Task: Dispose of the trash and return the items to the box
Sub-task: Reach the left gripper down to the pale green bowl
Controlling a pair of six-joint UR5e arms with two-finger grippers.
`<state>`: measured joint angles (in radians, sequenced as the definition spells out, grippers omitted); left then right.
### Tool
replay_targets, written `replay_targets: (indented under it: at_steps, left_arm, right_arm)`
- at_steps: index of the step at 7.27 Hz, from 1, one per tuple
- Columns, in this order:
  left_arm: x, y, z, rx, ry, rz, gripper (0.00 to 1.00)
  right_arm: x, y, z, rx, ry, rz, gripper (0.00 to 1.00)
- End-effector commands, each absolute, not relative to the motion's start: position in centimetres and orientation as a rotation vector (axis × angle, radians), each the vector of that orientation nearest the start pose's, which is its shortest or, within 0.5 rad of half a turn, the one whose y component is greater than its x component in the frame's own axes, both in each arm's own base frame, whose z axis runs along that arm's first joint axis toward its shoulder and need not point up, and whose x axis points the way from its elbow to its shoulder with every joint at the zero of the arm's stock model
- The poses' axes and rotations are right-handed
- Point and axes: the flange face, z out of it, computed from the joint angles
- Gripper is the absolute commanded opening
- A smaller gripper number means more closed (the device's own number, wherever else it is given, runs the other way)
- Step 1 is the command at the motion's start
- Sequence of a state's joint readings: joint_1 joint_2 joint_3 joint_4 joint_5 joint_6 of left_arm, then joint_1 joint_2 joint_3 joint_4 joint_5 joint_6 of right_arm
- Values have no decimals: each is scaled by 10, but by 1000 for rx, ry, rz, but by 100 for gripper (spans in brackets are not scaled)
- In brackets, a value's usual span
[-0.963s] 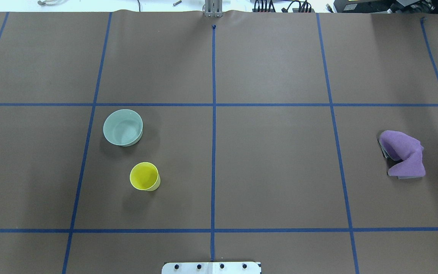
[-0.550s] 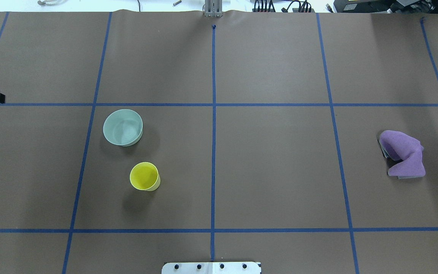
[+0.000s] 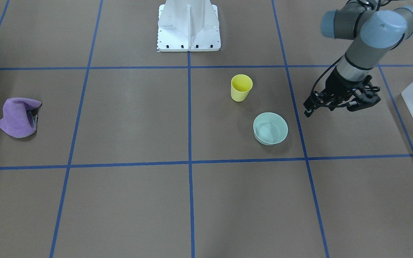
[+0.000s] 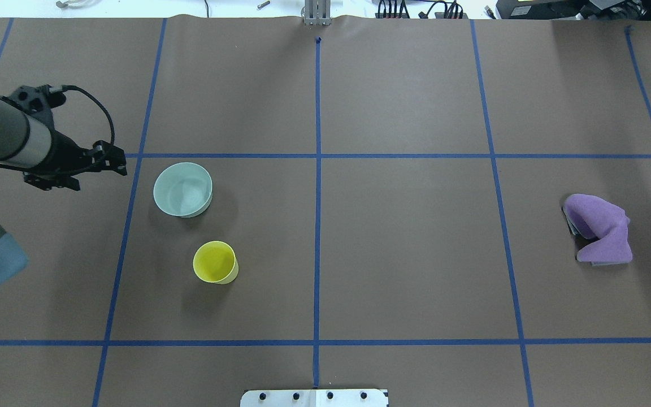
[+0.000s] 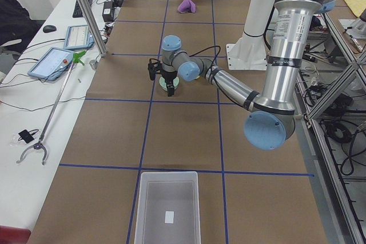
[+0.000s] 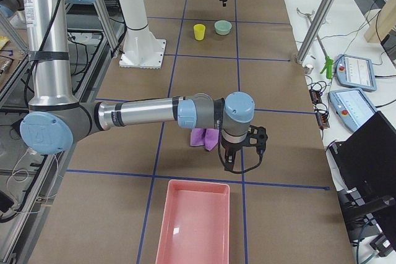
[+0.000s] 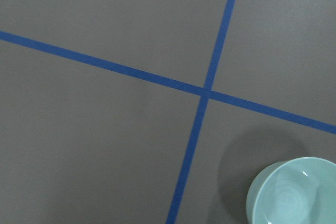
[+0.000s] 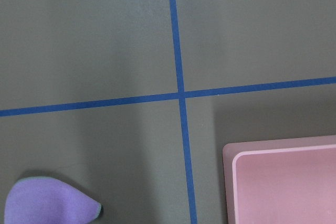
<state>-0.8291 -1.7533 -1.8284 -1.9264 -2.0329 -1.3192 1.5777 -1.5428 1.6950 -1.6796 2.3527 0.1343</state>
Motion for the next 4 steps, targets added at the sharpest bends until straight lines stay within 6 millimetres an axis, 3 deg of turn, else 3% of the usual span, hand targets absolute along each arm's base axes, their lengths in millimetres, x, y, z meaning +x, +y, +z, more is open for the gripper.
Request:
replay_targets:
  at_steps: [1,2,4]
  left_arm:
    - [384,-483,400,27,935,-387,98]
    - [401,-491,396,16,933,-390,97]
    - [421,-478,403,-7,920,-358,77]
  right_arm:
    - [63,-504,591,-14,-800,115,100]
    - [60,-505,589,-15,-813,111,100]
    - [55,-507,588,-20,-814,106,100]
